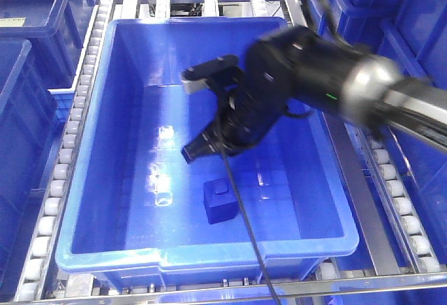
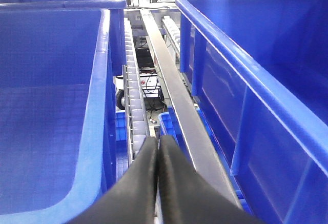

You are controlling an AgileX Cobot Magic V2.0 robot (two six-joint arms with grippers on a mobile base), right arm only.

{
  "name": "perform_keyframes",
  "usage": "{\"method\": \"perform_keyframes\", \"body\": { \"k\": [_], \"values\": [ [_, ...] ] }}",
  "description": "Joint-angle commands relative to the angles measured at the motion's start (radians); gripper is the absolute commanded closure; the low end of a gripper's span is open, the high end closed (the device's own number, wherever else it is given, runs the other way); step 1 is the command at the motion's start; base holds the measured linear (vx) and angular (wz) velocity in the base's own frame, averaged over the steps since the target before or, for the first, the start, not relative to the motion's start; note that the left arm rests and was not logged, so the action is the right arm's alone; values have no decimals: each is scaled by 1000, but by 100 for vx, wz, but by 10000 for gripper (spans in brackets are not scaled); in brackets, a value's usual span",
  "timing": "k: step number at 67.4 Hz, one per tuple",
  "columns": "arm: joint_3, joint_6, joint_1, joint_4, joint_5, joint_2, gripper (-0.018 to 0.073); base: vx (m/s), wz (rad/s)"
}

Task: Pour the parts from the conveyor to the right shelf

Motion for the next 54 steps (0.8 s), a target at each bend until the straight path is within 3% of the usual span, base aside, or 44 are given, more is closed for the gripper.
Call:
{"method": "perform_keyframes", "body": {
  "k": [1, 29, 54],
  "values": [
    [67, 13, -2, -8, -134, -147, 569, 0, 0],
    [592, 10, -4, -10, -418, -654, 569, 0, 0],
    [879, 11, -4, -2, -427, -1145, 569, 0, 0]
  ]
}}
